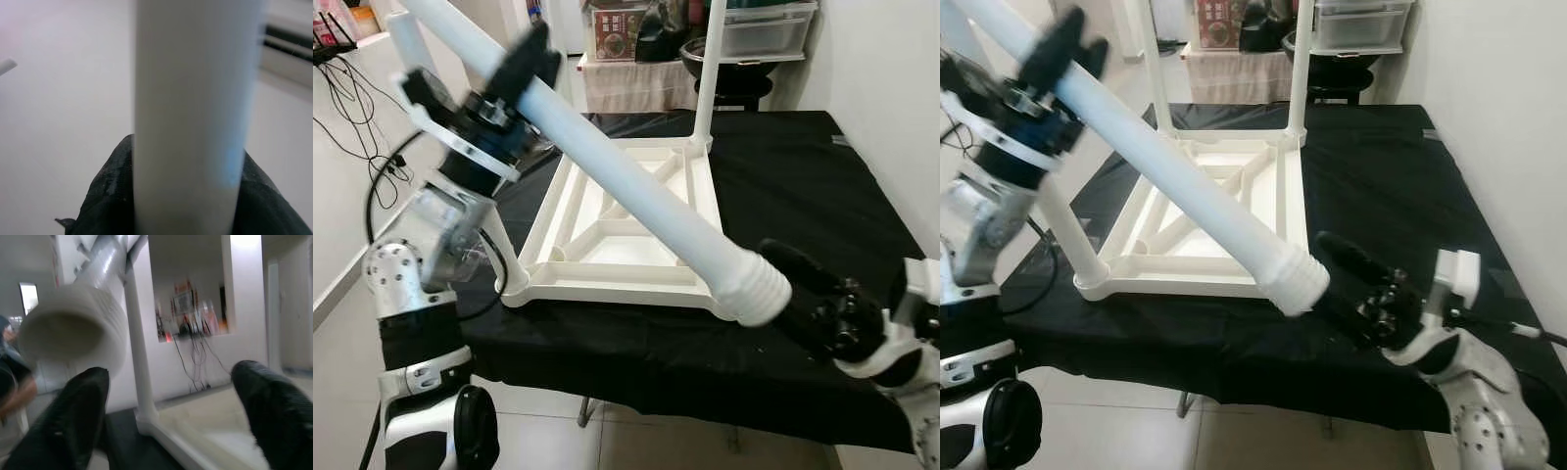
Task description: Building children table
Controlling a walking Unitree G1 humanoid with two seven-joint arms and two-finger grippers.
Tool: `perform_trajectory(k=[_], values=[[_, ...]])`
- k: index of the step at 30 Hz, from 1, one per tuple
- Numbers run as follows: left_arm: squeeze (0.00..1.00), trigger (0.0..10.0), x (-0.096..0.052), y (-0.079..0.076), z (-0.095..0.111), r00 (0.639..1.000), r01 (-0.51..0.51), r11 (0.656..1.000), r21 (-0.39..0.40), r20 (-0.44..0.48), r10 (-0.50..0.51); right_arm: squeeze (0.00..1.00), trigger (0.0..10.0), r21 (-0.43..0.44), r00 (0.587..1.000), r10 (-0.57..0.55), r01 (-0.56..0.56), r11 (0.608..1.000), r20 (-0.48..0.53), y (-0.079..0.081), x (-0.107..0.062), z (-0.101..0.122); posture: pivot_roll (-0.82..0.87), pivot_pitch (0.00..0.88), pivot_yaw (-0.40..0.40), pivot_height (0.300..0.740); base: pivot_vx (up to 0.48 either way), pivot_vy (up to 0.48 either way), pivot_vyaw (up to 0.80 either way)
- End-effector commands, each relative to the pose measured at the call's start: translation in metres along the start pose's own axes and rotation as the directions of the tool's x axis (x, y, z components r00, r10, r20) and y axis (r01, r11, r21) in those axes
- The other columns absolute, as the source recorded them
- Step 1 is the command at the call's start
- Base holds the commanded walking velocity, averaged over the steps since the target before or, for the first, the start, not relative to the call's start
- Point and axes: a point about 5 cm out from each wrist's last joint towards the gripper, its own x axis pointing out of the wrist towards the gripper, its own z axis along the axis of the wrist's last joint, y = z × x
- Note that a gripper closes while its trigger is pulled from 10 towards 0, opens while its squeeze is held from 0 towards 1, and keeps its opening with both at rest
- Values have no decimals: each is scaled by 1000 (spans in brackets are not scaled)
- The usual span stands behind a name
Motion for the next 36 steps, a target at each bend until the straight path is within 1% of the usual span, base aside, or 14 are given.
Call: perform_trajectory(k=[1,11,15,17,20,21,22,27,28,31,32,33,35,36], values=[[0,0,3,-12,15,996,66,998,4,58,-66,1000,10000,-20,998,-40,39,999,-54,-4,-14,1,-54,59,72,740,0,0,0],[0,0,6,-17,31,994,72,995,62,73,-77,1000,10000,-148,965,-67,30,989,-254,-8,-39,21,-51,60,78,740,0,0,0],[0,0,6,-16,29,997,59,994,90,41,-62,1000,10000,-185,964,-69,21,983,-256,-10,-41,33,-51,61,79,740,0,0,0],[0,0,5,-11,19,998,27,978,209,-63,-14,1000,10000,-220,981,-37,-6,976,-192,-10,-38,57,-50,68,73,740,0,0,0],[0,0,5,-11,19,998,27,978,209,-63,-14,1000,10000,-220,981,-37,-6,976,-192,-10,-38,57,-50,68,73,740,0,0,0],[0,0,5,-5,1,972,42,930,365,-231,47,1000,10000,-234,994,45,-67,970,-99,-5,-24,78,-53,70,77,740,0,0,0],[0,0,5,0,-13,943,74,906,416,-324,72,1000,10000,-227,990,103,-122,966,-95,-2,-15,80,-52,74,79,740,0,0,0],[0,0,4,7,-37,874,152,876,458,-476,97,1000,10000,-206,969,187,-219,954,-163,2,8,70,-54,78,81,740,0,0,0],[0,0,5,8,-48,842,198,864,463,-531,92,1000,10000,-181,956,211,-248,952,-201,5,25,59,-57,80,80,740,0,0,0],[0,0,6,9,-56,815,240,856,459,-574,79,1000,10000,-164,942,229,-273,948,-245,8,38,50,-57,80,80,740,0,0,0],[0,0,8,9,-64,785,293,841,455,-617,60,0,10000,-120,938,219,-258,959,-268,9,57,37,-61,80,75,740,0,0,0],[0,0,8,9,-64,785,293,841,455,-617,60,0,10000,-120,938,219,-258,959,-268,9,57,37,-61,80,75,740,0,0,0],[0,0,11,9,-77,734,377,813,443,-679,30,0,10000,-54,925,226,-254,966,-306,16,85,18,-59,81,74,740,0,0,0],[0,0,11,9,-77,734,377,813,443,-679,30,0,10000,-54,925,226,-254,966,-306,16,85,18,-59,81,74,740,0,0,0]])
